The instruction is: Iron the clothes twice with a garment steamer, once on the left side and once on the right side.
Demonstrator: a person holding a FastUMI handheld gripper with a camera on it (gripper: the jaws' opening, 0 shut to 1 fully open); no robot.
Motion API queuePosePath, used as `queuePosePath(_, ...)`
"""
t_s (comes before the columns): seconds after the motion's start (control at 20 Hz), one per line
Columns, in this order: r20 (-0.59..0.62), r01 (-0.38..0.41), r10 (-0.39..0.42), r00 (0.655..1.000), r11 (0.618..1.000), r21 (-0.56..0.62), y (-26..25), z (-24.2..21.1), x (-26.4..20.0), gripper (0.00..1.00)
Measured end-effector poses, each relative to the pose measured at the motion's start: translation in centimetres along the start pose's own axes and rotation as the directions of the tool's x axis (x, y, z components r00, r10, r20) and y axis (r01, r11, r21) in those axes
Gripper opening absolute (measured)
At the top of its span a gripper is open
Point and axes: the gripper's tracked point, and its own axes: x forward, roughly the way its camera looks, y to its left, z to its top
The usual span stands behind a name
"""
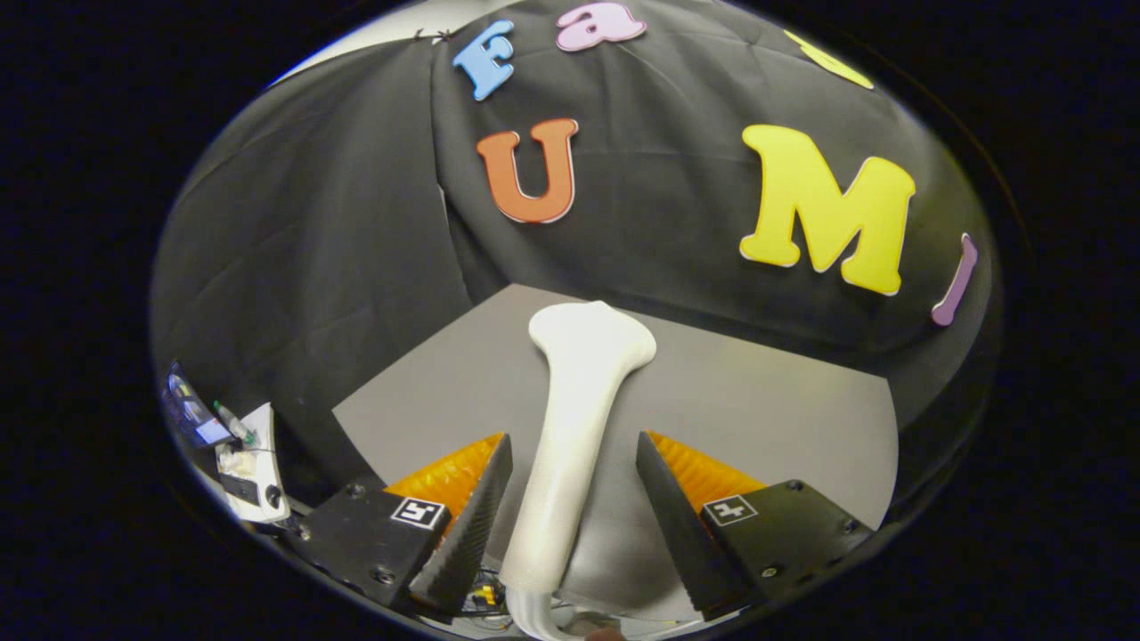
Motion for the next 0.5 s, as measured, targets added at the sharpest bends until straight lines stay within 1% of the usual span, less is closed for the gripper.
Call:
queuePosePath(0.15, -0.041, 0.022, -0.02, 0.999, 0.999, 0.033, -0.1, 0.1, 1.1, 0.82)
queuePosePath(0.2, -0.053, 0.023, -0.021, 0.998, 0.999, 0.038, 0.1, 0.0, 1.5, 0.78)
queuePosePath(0.35, -0.084, 0.048, -0.044, 0.995, 0.998, 0.042, 0.3, -0.4, 2.6, 0.72)
queuePosePath(0.4, -0.098, 0.055, -0.05, 0.994, 0.997, 0.047, 0.5, -0.8, 2.6, 0.68)
queuePosePath(0.45, -0.073, 0.081, -0.077, 0.994, 0.996, 0.042, 0.3, -0.1, 2.9, 0.62)
queuePosePath(0.5, -0.077, 0.093, -0.089, 0.993, 0.995, 0.044, 0.3, -0.3, 2.9, 0.57)
